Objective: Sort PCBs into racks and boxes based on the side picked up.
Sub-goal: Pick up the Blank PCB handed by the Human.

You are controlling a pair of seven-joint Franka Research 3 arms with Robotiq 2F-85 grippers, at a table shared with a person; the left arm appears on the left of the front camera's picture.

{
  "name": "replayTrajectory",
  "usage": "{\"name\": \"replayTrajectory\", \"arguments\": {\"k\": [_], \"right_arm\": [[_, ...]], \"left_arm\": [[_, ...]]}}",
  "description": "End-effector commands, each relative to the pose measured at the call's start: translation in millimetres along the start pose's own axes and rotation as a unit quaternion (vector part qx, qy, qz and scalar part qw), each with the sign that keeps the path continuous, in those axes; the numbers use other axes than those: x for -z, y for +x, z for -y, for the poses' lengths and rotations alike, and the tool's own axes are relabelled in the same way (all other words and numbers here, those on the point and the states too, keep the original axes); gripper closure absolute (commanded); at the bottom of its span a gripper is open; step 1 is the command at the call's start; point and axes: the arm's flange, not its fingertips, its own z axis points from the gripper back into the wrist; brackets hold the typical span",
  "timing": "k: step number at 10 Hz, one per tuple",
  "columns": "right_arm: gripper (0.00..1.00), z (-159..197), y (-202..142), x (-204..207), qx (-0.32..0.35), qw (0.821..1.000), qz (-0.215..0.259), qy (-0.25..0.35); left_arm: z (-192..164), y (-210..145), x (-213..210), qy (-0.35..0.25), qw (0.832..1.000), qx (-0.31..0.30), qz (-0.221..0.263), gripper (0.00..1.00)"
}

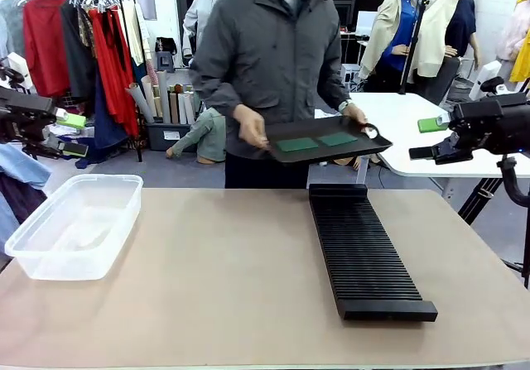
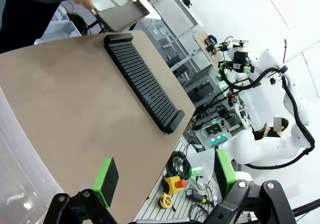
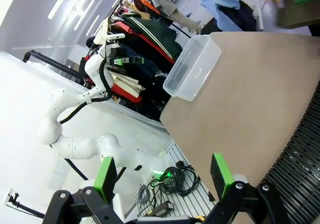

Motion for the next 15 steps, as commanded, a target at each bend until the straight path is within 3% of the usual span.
{"name": "replayTrajectory", "arguments": {"k": [1, 15], "right_arm": [[0.00, -0.8, 0.0, -0.4, -0.003, 1.000, 0.000, 0.005], [0.00, -0.8, 0.0, -0.4, -0.003, 1.000, 0.000, 0.005]], "left_arm": [[2.4, -0.2, -0.8, -0.006, 1.000, -0.006, -0.002, 0.00], [2.4, -0.2, -0.8, -0.006, 1.000, -0.006, -0.002, 0.00]]}}
